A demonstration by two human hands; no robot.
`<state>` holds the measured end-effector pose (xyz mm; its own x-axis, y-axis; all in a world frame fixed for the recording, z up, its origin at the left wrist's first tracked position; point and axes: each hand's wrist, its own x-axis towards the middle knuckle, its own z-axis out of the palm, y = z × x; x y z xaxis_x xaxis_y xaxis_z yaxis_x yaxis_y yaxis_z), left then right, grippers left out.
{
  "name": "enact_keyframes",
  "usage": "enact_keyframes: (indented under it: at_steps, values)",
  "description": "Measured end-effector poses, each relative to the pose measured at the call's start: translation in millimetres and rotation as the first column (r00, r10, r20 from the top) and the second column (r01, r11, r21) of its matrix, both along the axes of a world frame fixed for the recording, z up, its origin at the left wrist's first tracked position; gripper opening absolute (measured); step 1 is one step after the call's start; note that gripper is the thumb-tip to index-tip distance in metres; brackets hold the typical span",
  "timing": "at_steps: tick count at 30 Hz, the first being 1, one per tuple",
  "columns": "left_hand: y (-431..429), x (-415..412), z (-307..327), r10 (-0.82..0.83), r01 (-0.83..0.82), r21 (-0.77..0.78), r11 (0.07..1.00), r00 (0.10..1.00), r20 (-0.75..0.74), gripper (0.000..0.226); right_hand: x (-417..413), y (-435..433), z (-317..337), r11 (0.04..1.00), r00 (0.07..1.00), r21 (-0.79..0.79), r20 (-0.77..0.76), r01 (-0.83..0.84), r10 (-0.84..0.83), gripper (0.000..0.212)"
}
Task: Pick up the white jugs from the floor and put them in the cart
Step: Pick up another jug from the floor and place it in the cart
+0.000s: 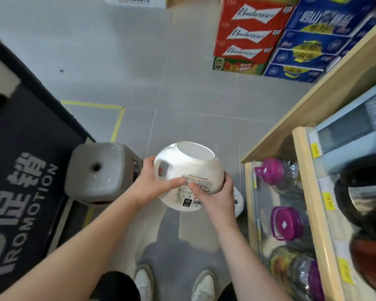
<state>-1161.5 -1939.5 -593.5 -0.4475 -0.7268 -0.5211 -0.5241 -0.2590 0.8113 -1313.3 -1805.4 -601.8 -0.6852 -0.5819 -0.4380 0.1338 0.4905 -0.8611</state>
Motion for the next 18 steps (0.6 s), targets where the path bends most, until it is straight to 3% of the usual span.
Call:
enact_keyframes:
  at_steps: [4,8,10,18]
  values:
    - [1.8,0.3,129.4,-0.005,-0.007,-0.099,0.995,0.992,-0.126,0.114,-4.9,3.5,127.8,0.993,0.998,-0.121,-0.056,0.010,-0.017,0.124]
    - [1.2,6.8,255.7,-0.062,0.019,-0.205,0.979,0.977,-0.205,0.115,-2.5,7.4,258.1,0.982,0.992,-0.188,-0.125,-0.029,0.005,0.117]
    - [2.5,10.3,314.9,-0.097,0.035,-0.272,0.962,0.971,-0.218,0.110,0.4,8.7,314.7,0.976,0.985,-0.214,-0.174,-0.034,-0.004,0.125]
    - [4.5,36.6,480.0,-0.180,0.022,-0.491,0.871,0.944,-0.277,0.096,21.5,1.7,463.3,0.909,0.972,-0.397,-0.232,-0.127,0.034,0.117]
